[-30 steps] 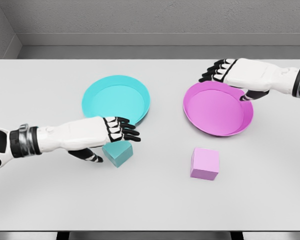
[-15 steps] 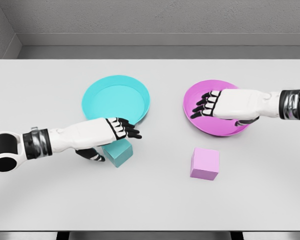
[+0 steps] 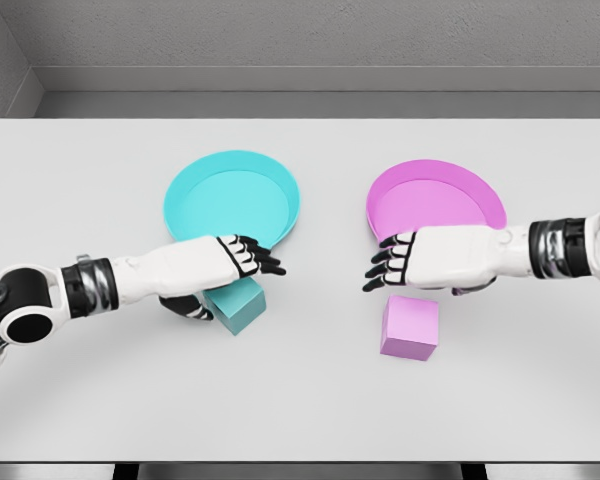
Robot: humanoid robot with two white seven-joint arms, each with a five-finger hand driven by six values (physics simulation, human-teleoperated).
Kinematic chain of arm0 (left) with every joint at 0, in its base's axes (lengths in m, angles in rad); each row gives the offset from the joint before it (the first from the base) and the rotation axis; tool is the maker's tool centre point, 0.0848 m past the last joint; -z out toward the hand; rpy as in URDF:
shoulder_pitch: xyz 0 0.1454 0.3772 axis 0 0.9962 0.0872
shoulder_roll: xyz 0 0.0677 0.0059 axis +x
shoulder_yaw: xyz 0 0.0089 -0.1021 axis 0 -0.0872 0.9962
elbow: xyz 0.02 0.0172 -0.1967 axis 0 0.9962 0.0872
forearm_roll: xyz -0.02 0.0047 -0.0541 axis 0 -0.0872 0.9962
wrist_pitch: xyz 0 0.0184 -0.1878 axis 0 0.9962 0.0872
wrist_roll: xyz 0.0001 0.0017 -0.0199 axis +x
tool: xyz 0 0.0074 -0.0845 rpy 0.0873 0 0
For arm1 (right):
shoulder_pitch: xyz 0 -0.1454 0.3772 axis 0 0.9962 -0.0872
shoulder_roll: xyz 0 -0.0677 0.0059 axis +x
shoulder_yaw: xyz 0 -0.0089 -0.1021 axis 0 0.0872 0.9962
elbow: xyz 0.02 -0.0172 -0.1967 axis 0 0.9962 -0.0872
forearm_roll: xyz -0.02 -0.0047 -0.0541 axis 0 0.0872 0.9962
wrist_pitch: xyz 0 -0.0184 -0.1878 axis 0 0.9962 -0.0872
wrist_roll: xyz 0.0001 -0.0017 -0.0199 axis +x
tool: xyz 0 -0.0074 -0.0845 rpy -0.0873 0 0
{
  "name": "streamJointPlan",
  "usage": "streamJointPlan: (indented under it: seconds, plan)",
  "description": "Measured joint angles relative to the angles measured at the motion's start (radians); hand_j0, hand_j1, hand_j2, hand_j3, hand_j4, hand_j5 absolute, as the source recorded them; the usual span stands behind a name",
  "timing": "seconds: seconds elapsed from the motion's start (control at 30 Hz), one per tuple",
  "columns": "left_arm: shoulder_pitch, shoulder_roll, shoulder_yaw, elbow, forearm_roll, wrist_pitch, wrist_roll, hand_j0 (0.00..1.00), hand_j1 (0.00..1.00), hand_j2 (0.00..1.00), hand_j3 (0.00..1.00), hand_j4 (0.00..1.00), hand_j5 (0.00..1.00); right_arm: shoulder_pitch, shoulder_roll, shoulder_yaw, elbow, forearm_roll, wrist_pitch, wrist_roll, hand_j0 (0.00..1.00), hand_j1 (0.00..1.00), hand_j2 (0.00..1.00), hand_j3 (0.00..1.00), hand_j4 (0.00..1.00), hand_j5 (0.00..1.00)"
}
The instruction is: Place the blocks in the corresponding plates according to their colors
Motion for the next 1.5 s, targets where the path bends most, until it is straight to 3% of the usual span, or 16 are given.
streamJointPlan:
  seconds: [0.17,0.27,0.63,0.87,1.13,1.33,1.5]
  plan:
    - [0.002,0.000,-0.008,-0.001,-0.006,-0.004,0.000,0.98,0.98,0.98,0.98,0.98,0.98,0.000,-0.009,0.013,-0.003,0.002,0.000,0.000,1.00,1.00,1.00,1.00,1.00,1.00]
    - [0.002,0.000,-0.013,-0.002,-0.022,-0.007,0.000,0.82,0.82,0.82,0.82,0.82,0.82,-0.002,-0.011,0.028,-0.003,0.003,0.000,0.000,1.00,1.00,1.00,1.00,1.00,1.00]
    - [0.002,0.003,-0.027,-0.008,-0.058,-0.044,0.003,0.63,0.63,0.63,0.63,0.63,0.63,-0.008,-0.001,0.103,-0.005,0.002,0.000,0.000,1.00,1.00,1.00,1.00,1.00,1.00]
    - [-0.021,0.004,-0.028,-0.013,-0.056,-0.133,0.006,0.46,0.46,0.46,0.46,0.46,0.46,-0.006,0.002,0.145,-0.006,-0.016,0.013,-0.008,1.00,1.00,1.00,1.00,1.00,1.00]
    - [-0.090,0.007,-0.021,-0.020,-0.045,-0.216,0.010,0.45,0.45,0.45,0.45,0.45,0.45,-0.008,-0.008,0.123,-0.004,-0.019,0.005,-0.003,0.61,0.61,0.61,0.61,0.61,0.61]
    - [-0.140,0.001,0.013,0.033,-0.030,-0.190,0.011,0.45,0.45,0.45,0.45,0.45,0.45,-0.009,-0.013,0.104,0.000,-0.041,0.001,-0.001,0.60,0.60,0.60,0.60,0.60,0.60]
    - [-0.216,-0.052,0.021,0.157,-0.027,-0.161,0.010,0.45,0.45,0.45,0.45,0.45,0.45,-0.008,-0.015,0.103,0.001,-0.044,0.000,0.000,0.60,0.60,0.60,0.60,0.60,0.60]
